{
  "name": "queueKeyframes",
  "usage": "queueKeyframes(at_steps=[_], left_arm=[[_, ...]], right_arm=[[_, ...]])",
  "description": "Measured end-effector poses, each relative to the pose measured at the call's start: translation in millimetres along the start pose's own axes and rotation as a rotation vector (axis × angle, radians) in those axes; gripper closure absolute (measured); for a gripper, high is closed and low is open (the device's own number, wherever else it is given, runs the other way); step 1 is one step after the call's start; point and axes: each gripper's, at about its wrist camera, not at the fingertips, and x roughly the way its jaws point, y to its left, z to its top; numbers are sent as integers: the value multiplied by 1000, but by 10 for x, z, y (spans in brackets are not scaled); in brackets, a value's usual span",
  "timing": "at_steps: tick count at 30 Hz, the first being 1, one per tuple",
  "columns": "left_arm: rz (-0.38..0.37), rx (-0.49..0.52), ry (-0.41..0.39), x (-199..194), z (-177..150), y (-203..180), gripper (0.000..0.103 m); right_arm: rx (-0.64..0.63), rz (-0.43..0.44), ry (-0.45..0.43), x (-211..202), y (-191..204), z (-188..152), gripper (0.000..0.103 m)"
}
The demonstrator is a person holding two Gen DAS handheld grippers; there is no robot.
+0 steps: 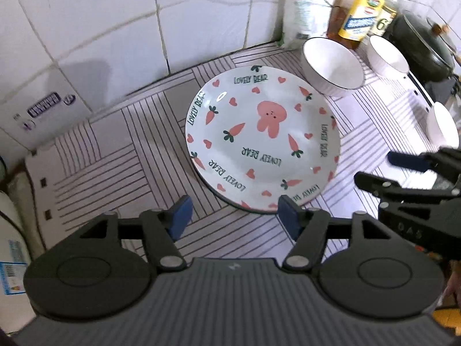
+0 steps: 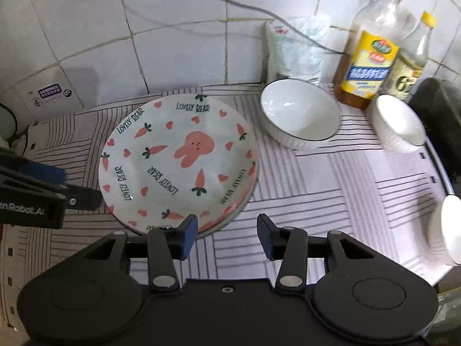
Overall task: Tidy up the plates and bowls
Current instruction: 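Open both grippers off the pink bunny plate rim, then move both grippers to the white bowl beside the stove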
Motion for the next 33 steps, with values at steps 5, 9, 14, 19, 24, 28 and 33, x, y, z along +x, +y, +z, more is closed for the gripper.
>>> queueKeyframes(at_steps=[5,9,14,19,24,28,33], left_arm=[[-63,0,-36,-341,-87,-69,30],[-69,24,-76,-626,-175,-218,24],[-44,71,-105,-861,-274,-466,7],[-8,112,-89,-951,-302,-716,6],[7,116,-77,-1033,-246,-980,6],[34,143,-82,-1053,-158,-1299,6],[54,143,-74,-933,-22,-1692,6]], right_arm=[[-15,-54,-47,-295,-74,-88,40],[-13,-77,-58,-544,-147,-152,40],[-30,-81,-85,-850,-203,-246,39],[-51,-97,-110,-1082,-327,-304,28],[-48,-91,-118,-1284,-555,-377,13],[-55,-77,-174,-1412,-853,-467,11],[-77,-90,-261,-1479,-1371,-634,9]])
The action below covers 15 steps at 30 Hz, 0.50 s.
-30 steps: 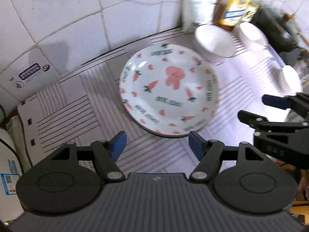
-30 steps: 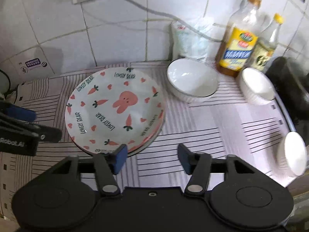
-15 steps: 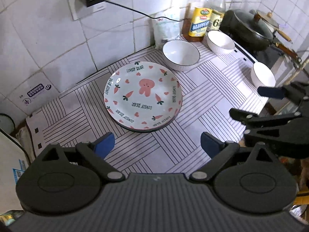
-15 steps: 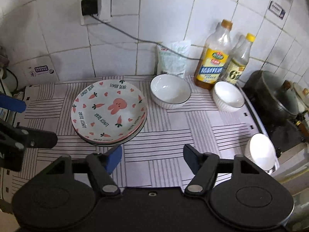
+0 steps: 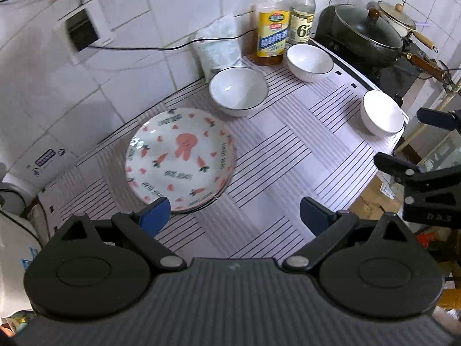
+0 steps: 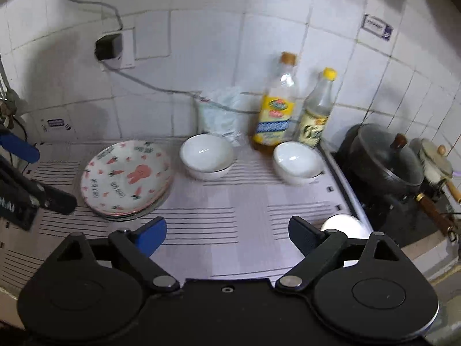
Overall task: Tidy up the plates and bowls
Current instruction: 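Move both grippers to the white bowl beside the stove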
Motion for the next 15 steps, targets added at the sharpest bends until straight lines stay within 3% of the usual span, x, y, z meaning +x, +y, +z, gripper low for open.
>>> queueKeyframes(at_steps=[9,15], left_arm=[[2,-27,33,309,302,-521,6],[-4,-39,55,507,538,-864,6]], right_arm=[[51,2,-60,129,-981,-283,9],[63,-8,-136,242,-1419,-481,9]])
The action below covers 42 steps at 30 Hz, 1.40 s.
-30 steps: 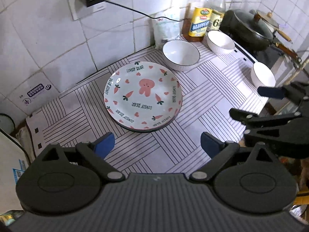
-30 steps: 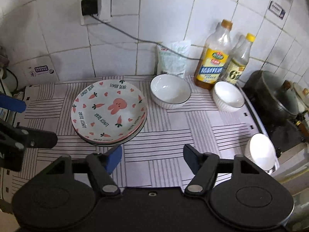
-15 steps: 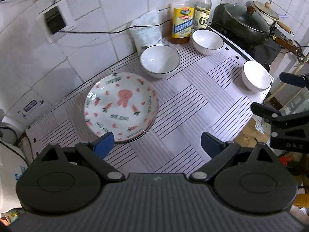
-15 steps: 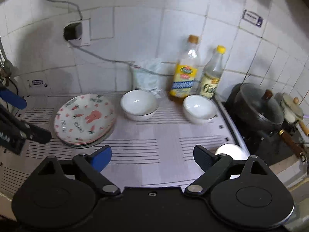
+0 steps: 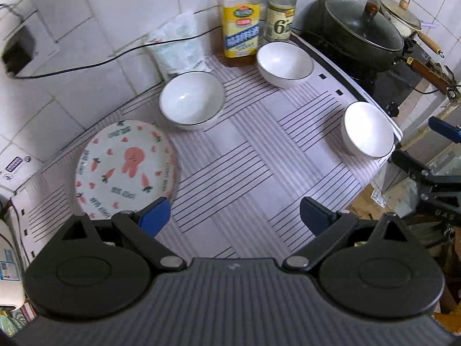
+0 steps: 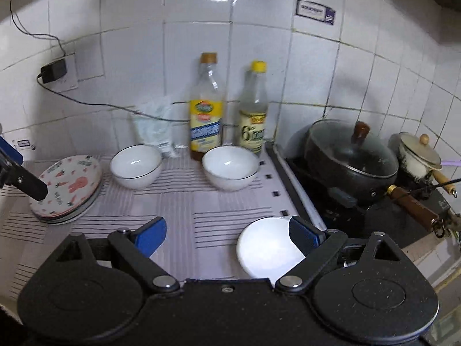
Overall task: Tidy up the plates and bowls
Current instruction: 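Move both grippers to the white bowl beside the stove, then grasp the white bowl rim with both grippers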
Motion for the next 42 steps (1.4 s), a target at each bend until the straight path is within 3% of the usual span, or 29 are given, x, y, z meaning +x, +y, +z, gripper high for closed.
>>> queueKeyframes(at_steps=[7,17,23,30,33,35,37,41,42], left_arm=[[-24,2,-17,320,288,-449,6],[-113,52,31,1025,637,-1131,8],[-113,72,53,1298,758,-1413,8],[-129,60,99,1627,876,-1594,8],[-135,38,118,1780,920,-1618,10],[-143,31,131,1854,938,-1631,16],[-144,39,134,1903,949,-1661,33],[-144,57,132,1965,950,-1700,55],[-145,59,131,1973,948,-1703,66]], right_arm=[[-48,27,-17,232,-371,-237,5],[-7,9,102,759,-713,-640,5],[-3,27,197,993,-724,-793,5],[2,38,167,1160,-723,-873,5],[41,108,123,1256,-816,-913,4],[60,134,108,1312,-840,-931,4],[73,154,96,1373,-851,-933,4],[76,162,81,1437,-839,-913,3],[78,163,78,1443,-841,-916,3]])
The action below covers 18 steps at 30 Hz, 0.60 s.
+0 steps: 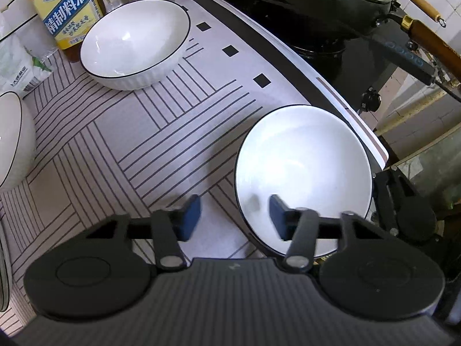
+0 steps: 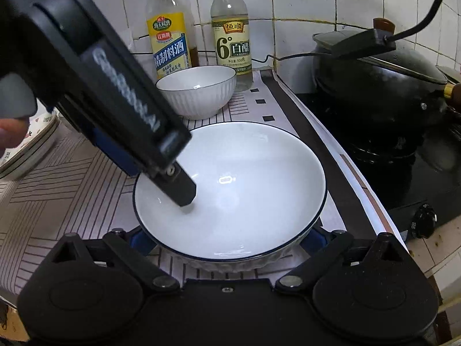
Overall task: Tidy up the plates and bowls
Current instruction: 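Grasp the white bowl rim with both grippers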
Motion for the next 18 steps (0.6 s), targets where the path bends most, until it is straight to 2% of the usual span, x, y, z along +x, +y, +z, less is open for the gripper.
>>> queueKeyframes(at_steps=[1,5,8,18], left_arm=[[3,3,1,7,-1,0,74],[15,18,-1,20,-34,-19,82],[1,3,-7,16,-49,-25,92],[21,-11,-13,-119,-215,63,93]], right_arm=[[1,0,-2,-2,-1,-3,3],[-11,-3,-6,-28,16,-33,3],[-30,-10,-14,-59,38,-56,3],[-45,23,-7,-160,161,-68,4]])
